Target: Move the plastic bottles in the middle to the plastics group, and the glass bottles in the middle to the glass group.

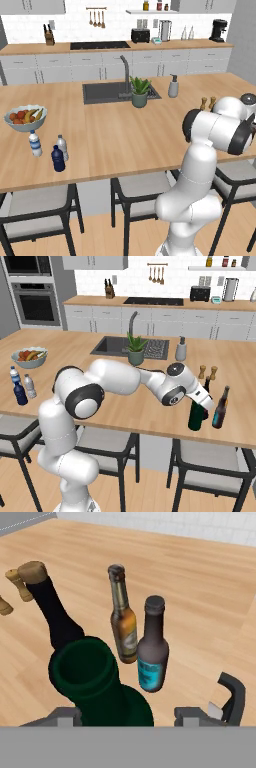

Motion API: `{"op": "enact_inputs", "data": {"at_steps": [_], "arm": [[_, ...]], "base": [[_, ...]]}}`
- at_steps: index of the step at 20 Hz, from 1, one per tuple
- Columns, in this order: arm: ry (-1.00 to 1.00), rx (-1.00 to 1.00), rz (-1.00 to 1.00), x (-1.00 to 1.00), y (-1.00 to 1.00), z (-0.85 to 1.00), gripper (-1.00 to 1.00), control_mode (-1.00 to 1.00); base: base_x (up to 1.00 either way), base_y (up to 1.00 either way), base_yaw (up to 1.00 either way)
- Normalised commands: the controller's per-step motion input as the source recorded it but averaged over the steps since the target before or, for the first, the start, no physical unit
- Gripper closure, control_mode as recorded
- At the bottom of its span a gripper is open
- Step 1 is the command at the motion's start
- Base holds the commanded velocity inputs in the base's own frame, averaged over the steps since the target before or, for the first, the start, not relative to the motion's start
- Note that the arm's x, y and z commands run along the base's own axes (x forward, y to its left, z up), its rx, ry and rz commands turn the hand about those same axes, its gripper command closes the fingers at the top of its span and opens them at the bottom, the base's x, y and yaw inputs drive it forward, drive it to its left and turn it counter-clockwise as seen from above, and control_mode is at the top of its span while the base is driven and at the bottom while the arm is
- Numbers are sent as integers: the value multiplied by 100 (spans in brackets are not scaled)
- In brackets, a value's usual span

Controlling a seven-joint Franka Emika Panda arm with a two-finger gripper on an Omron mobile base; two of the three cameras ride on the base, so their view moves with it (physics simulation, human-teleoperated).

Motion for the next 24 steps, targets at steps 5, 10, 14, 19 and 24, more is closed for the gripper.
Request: {"op": "enact_inputs", "data": {"at_steps": [5,10,14,19,24], "arm": [[0,0,0,0,0,0,-100,-100],[0,0,0,0,9,1,-100,-100],[0,0,0,-6,28,11,-100,-100],[0,0,0,-11,27,8,-100,-100],[0,0,0,-32,26,19,-100,-100]], "base": [[0,0,0],[0,0,0],[0,0,0],[0,0,0],[0,0,0]]}}
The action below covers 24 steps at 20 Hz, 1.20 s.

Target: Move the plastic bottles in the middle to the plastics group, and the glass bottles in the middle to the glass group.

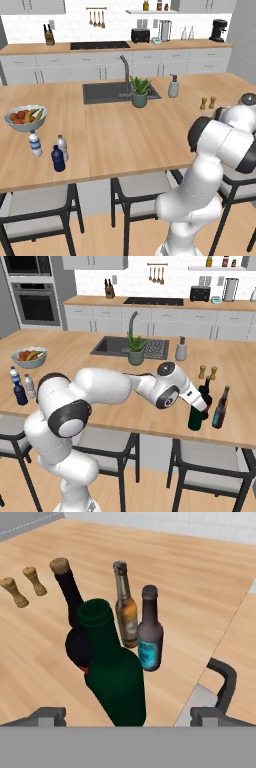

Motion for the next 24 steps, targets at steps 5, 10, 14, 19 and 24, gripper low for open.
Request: {"op": "enact_inputs", "data": {"at_steps": [5,10,14,19,24], "arm": [[0,0,0,-58,31,26,-100,-100],[0,0,0,-73,51,32,-100,-100],[0,0,4,-52,77,24,-100,-100],[0,0,11,-34,93,20,-100,-100],[7,0,18,-15,99,38,-100,-100]], "base": [[0,0,0],[0,0,0],[0,0,0],[0,0,0],[0,0,0]]}}
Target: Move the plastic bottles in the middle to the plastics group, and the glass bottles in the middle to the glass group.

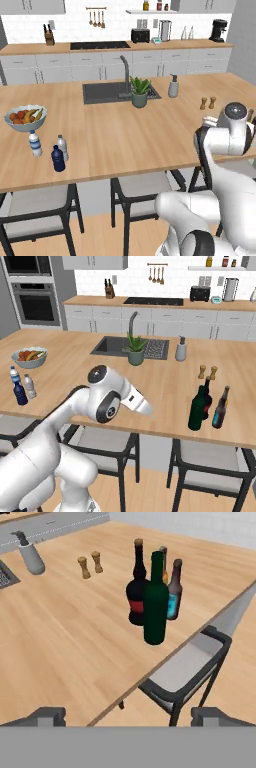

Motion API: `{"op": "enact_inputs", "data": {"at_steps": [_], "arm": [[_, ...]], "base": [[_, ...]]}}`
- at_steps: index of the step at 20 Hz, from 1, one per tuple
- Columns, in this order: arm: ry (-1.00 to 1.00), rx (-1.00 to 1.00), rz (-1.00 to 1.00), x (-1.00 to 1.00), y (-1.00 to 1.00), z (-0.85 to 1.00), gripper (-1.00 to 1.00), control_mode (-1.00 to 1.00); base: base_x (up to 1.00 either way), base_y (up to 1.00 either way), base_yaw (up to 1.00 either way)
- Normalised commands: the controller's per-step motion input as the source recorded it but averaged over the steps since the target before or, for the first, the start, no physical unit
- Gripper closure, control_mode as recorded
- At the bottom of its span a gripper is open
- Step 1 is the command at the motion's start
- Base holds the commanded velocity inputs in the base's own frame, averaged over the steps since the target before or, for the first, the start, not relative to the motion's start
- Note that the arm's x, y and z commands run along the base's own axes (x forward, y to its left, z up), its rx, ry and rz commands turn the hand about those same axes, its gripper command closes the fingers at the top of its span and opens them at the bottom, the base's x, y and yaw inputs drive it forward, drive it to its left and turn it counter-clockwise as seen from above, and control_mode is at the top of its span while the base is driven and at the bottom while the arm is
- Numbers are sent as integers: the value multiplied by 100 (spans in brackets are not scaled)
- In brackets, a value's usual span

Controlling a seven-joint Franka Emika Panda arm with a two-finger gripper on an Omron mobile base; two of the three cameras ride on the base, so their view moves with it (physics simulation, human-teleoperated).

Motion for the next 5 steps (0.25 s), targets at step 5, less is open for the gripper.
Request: {"op": "enact_inputs", "data": {"at_steps": [5], "arm": [[7,0,24,-26,91,65,-100,-100]], "base": [[0,0,0]]}}
